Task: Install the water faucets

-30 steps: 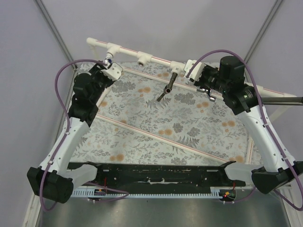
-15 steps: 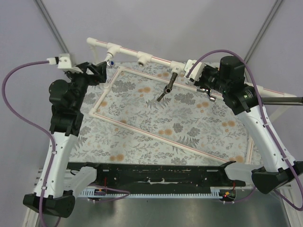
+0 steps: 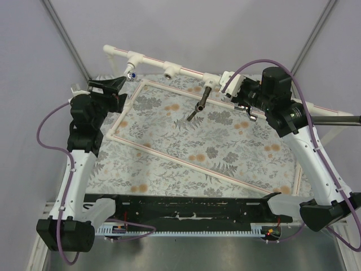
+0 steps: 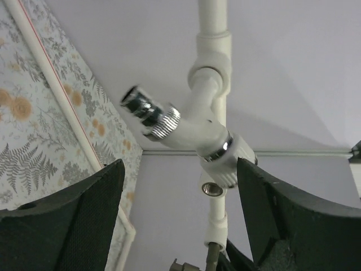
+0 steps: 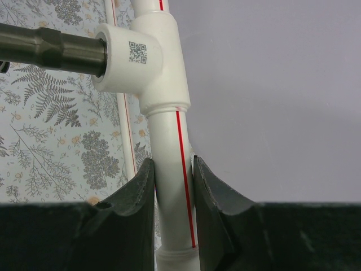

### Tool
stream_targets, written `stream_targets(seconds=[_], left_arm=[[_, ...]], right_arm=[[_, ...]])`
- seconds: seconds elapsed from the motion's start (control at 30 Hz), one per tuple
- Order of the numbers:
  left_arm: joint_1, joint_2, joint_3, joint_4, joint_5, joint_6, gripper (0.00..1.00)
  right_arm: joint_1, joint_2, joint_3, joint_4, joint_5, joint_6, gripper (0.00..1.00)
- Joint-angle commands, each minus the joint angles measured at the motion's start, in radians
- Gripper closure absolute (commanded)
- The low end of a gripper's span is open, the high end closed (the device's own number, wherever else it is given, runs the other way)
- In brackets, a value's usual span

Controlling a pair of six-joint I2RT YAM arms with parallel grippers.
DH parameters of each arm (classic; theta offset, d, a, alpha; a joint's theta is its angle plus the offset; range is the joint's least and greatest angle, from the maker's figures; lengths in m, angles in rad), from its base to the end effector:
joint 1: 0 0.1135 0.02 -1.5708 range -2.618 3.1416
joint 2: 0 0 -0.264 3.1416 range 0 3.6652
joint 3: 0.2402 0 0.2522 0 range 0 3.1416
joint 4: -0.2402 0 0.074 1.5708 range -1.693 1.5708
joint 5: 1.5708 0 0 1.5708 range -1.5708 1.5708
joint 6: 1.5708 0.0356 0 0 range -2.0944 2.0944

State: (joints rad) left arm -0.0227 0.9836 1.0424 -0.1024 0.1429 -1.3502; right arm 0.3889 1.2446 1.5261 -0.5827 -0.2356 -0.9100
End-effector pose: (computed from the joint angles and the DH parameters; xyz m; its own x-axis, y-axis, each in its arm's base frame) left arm 0.2237 -0.0102 0.4028 -0.1703 -0.9622 -0.2126 -0.0065 0.2168 -0.9762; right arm 0.2354 0.1054 0.4570 0.2854 -0.7127 -0.6408 -0.5696 0.4116 -0.7115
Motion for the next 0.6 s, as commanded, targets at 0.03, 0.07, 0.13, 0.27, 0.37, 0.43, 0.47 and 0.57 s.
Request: stream_targets(seconds=[0.03,0.07,0.13,0.27,0.37,0.43,0.47,0.57], left_arm=[[0.003,0.021,-0.009,0.081,-0.006,-0.240,0.17],[0.003,0.026,-0.005,0.086,-0.020,-0.242,0.17],[0.003,0.041,-0.007,0.098,-0.060,-0.253,0.19],[0.003,0.059,-0.035,0.194,-0.115,-0.293,0.30],[0.000,0.085,-0.027,0.216,-0.109,-0.285,0.40],[-0.002,0.093,-0.027,0.228,-0.106,-0.268,0.48],[-0.003,0.096,-0.033,0.231,-0.106,-0.262,0.52],[-0.002,0.096,-0.056,0.254,-0.117,-0.225,0.66]], right_arm=[[0.005,0.029,-0.058,-0.115,0.013,0.051,1.00],[0.007,0.030,-0.058,-0.115,0.015,0.051,1.00],[0.007,0.029,-0.058,-0.115,0.015,0.051,1.00],[0.007,0.026,-0.060,-0.115,0.018,0.051,1.00],[0.007,0.026,-0.060,-0.115,0.021,0.052,1.00],[0.007,0.027,-0.061,-0.115,0.021,0.049,1.00],[0.007,0.026,-0.060,-0.115,0.021,0.049,1.00],[0.007,0.026,-0.061,-0.115,0.024,0.051,1.00]])
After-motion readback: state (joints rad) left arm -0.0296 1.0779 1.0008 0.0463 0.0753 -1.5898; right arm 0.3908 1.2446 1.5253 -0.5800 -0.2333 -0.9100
